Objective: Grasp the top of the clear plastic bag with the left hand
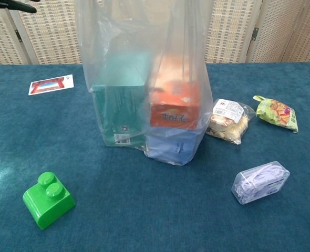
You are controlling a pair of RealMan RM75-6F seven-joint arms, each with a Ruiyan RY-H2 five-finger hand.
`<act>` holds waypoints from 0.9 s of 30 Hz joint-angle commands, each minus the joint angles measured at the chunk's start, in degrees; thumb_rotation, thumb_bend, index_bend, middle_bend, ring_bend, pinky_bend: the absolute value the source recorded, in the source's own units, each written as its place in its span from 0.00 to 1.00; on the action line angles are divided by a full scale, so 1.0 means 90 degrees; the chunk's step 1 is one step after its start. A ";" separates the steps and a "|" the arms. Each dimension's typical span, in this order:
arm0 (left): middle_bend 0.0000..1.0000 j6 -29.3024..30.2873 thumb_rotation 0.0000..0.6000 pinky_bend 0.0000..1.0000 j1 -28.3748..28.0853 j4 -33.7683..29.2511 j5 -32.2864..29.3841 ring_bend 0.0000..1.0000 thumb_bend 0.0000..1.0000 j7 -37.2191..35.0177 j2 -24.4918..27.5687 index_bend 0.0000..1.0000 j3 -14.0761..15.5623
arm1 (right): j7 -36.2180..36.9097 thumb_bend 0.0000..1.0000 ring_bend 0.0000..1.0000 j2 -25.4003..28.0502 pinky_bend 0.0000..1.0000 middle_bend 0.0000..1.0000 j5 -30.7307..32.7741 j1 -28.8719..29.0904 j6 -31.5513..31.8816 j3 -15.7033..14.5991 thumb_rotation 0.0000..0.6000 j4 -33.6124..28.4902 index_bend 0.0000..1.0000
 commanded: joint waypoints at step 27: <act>0.21 -0.0460 0.49 0.17 -0.1612 0.0290 0.0774 0.24 0.19 -0.2877 -0.0443 0.25 0.0271 | -0.0529 0.04 0.05 -0.1638 0.15 0.12 0.0419 0.1697 -0.0510 0.0347 1.00 0.1460 0.07</act>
